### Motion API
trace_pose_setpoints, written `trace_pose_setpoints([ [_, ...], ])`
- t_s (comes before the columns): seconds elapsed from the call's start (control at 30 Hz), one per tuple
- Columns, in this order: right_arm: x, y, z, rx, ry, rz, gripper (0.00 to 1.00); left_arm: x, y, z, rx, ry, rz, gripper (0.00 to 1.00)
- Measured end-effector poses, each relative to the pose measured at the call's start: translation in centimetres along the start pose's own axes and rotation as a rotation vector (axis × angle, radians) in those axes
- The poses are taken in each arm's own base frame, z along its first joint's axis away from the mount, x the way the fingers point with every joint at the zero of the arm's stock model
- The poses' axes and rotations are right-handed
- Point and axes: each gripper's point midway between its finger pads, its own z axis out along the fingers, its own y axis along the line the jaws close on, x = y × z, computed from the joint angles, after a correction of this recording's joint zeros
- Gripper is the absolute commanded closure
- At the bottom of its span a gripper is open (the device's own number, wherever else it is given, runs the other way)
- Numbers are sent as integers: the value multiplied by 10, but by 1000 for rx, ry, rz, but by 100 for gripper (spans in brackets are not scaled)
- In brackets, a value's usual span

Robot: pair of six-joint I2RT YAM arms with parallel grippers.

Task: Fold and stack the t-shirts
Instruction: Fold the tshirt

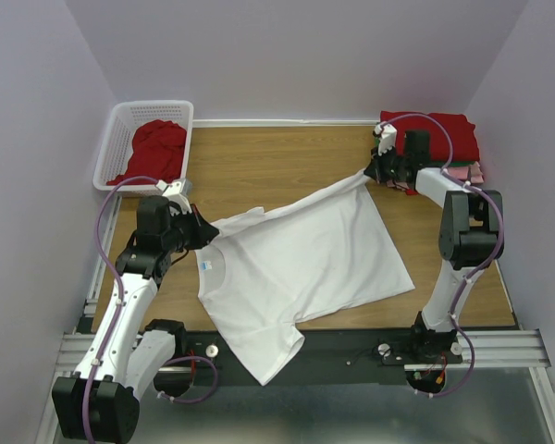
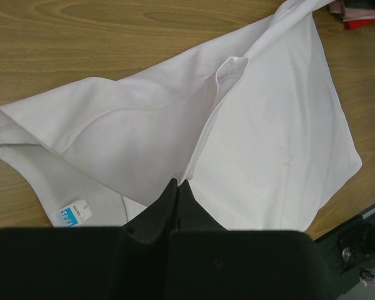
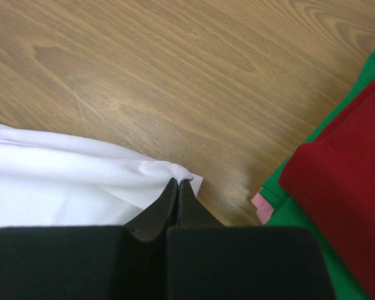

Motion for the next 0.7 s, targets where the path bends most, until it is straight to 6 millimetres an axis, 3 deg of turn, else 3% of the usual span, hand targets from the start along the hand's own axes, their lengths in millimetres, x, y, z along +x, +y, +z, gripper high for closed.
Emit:
trace_pose_setpoints([
  [0.4, 1, 3, -9, 7, -13, -27, 100, 6, 0, -2, 1, 19, -8, 100],
  [0.7, 13, 9, -19, 1, -2, -46, 99, 20, 5, -2, -13, 52, -28, 100],
])
